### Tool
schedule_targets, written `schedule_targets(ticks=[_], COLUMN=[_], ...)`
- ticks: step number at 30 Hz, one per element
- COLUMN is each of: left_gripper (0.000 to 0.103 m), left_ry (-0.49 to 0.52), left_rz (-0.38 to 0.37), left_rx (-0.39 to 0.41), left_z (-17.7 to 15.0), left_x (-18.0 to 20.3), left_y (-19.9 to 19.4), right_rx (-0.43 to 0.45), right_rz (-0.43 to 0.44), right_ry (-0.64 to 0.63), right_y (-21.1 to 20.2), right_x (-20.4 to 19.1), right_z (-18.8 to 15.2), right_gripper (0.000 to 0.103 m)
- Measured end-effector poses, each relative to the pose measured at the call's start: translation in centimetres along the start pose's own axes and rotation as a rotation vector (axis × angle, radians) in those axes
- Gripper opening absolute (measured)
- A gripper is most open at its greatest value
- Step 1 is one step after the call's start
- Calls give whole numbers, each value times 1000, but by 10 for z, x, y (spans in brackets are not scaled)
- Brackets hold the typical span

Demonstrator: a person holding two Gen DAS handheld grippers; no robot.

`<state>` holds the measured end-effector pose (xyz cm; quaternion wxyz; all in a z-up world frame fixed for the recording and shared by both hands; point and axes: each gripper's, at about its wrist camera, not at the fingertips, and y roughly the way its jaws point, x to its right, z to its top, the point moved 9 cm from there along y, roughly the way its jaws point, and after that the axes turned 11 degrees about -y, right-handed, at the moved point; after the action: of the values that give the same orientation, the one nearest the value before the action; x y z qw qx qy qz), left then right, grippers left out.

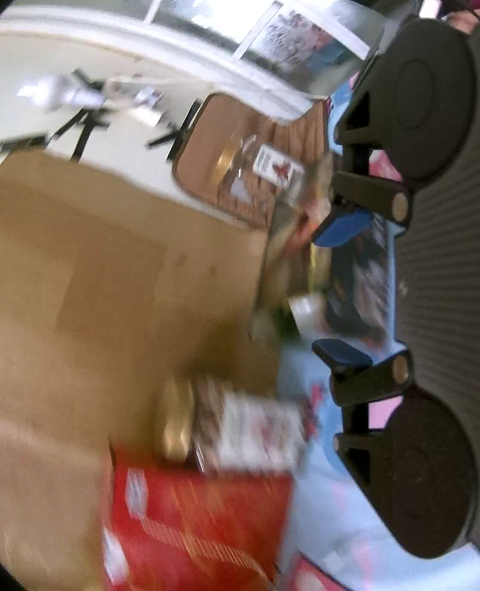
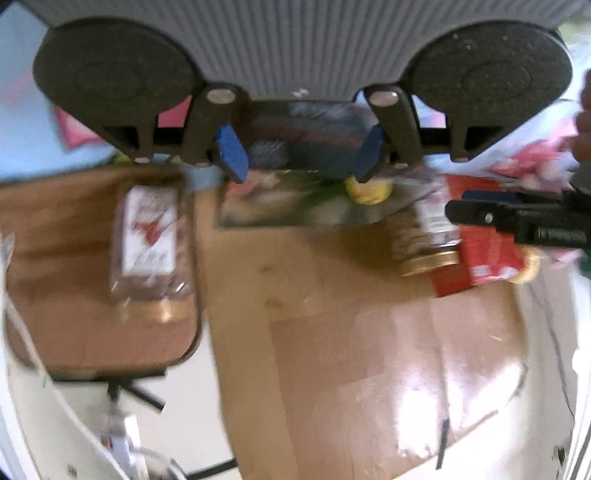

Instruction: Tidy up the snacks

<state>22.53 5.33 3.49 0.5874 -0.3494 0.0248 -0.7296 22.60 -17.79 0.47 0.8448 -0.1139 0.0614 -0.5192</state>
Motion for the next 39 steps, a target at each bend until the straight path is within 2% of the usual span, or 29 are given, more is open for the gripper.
schedule_targets(ticks=[2,3,4,6,9,12,14,16,18,23,26,27,29,32,36,39], left_gripper=[57,57,57,57,57,57,57,57,57,55,54,53,45,37,37,37], left_ry=[-43,-64,-89,-138,-189,-215,-217,-222,-230,-225,-235,-230,-242,-277,-302,-283], left_rz=[57,84,101,122,122,99,89,80,78,69,67,75,82,85,82,117], left_rx=[1,-6,-17,-48,-57,-61,-60,-68,-78,-125,-149,-149,-150,-142,-97,-78], left_z=[-9,-14,-21,-33,-43,-46,-46,-45,-43,-41,-45,-46,-47,-52,-59,-68], left_x=[-32,-47,-60,-83,-101,-108,-111,-109,-110,-106,-106,-106,-110,-118,-124,-126], left_y=[-18,-24,-29,-36,-45,-49,-50,-44,-35,-7,3,1,-5,-24,-65,-90], right_rx=[-50,-87,-126,-212,-313,-433,-434,-465,-476,-489,-513,-523,-526,-536,-554,-543], right_rz=[113,162,202,265,322,374,371,398,388,352,354,363,373,400,465,504], right_ry=[28,25,13,-24,-40,108,202,324,401,445,442,443,412,374,318,235], right_y=[-1,2,6,21,45,70,73,76,78,78,82,84,82,75,55,36], right_x=[-24,-38,-51,-76,-104,-116,-117,-118,-116,-114,-120,-124,-131,-145,-170,-192], right_z=[-10,-16,-22,-30,-36,-47,-46,-48,-51,-52,-54,-57,-56,-55,-60,-66], right_gripper=[65,61,58,57,57,58,57,46,37,23,6,6,5,5,5,5])
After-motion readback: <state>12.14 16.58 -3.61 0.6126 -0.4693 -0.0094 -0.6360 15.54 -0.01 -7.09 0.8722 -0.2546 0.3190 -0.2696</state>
